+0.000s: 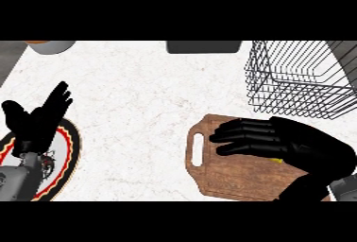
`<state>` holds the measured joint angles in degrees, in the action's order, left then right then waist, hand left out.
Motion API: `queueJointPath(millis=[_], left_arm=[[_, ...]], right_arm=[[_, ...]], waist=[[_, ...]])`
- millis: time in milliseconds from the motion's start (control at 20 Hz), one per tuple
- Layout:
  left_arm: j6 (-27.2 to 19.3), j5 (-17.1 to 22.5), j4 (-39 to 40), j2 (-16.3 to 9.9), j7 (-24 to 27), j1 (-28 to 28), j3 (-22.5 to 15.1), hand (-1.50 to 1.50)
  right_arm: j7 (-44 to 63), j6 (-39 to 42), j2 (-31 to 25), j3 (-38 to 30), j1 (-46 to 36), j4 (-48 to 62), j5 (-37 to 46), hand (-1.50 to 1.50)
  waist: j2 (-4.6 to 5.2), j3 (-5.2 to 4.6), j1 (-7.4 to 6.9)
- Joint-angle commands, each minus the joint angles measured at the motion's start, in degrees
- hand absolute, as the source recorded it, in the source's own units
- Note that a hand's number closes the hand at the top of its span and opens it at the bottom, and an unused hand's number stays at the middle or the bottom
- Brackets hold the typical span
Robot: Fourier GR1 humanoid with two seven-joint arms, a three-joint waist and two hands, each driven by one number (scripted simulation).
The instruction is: Pick the lemon from the cutting board and place it in the basket
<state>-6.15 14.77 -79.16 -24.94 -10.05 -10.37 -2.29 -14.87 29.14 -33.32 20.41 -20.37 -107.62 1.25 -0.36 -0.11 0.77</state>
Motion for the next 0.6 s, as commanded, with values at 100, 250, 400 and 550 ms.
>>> queueJointPath(millis=[100,250,400,550], left_arm=[[0.54,0.22,0.56,0.74,0.17,0.05,-0.16,0.00],[0.30,-0.09,1.15,0.14,-0.38,-0.35,0.56,0.00],[0.02,-2.18,2.65,2.17,2.45,-0.80,-0.79,0.00],[2.75,0.63,-1.63,-0.12,-1.00,0.67,0.26,0.00]], right_arm=[[12.93,1.66,-11.75,-6.55,-10.19,-3.63,10.02,-1.50],[20.29,5.67,-15.35,-10.45,-14.54,-3.22,7.84,-1.50],[29.05,10.76,-12.80,-9.24,-22.65,1.38,3.77,-1.50],[27.16,22.24,-19.01,-9.38,-26.13,7.37,-1.75,-1.50]], waist=[[-0.27,-0.20,-0.01],[-0.02,-0.11,-0.22],[0.38,-0.08,-1.23],[0.30,-0.07,-2.31]])
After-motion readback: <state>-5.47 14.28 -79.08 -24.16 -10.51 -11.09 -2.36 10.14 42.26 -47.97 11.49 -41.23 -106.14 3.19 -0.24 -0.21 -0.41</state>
